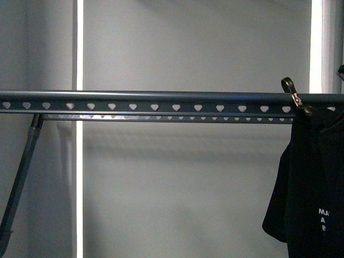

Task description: Hang clothes on hanger

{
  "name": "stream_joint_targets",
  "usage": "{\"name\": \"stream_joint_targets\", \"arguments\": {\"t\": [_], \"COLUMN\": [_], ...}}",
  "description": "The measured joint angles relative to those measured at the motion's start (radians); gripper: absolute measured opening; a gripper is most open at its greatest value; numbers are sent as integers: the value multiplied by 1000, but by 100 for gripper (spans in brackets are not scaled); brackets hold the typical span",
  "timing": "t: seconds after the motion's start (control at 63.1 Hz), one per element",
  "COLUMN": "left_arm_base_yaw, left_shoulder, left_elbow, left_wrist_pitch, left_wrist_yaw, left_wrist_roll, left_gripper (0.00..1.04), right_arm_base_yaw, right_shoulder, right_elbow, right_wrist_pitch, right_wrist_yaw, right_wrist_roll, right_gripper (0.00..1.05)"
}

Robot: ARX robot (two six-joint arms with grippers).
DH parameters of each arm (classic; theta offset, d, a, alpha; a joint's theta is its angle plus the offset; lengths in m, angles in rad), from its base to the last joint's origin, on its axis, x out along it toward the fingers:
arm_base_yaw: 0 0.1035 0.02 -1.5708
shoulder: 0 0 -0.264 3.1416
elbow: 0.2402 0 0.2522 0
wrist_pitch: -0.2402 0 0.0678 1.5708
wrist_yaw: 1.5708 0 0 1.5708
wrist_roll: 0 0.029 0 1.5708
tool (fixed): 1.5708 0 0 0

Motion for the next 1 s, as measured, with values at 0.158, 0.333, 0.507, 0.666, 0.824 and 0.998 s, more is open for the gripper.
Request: {"name": "stream_joint_targets", "arguments": {"t": [0.158,0.333,0.507,0.666,0.824,0.998], "left_arm_base_yaw": [0,0,0,0,0,0], "left_shoulder": [-82,-159,-217,-272,-342,-404], "left_elbow": [-64,-106,-128,-145,-172,-172], "left_wrist_pitch": [-12,-47,-82,-121,-142,-205], "left_wrist_yaw": [0,0,0,0,-1,-1], "left_wrist_roll": [0,0,0,0,3,3], "left_gripper": [4,4,4,4,4,4], "right_arm_base_yaw": [69,117,122,122,158,166], "right_shoulder": [8,-16,-121,-349,-822,-1373], "right_elbow": [-50,-212,-351,-550,-885,-1140], "right_wrist_pitch": [47,140,285,558,823,130], "right_wrist_yaw": [28,70,195,348,504,535], "right_wrist_roll": [-7,-31,-112,-266,-523,-667], "right_gripper": [3,14,40,69,97,63]}}
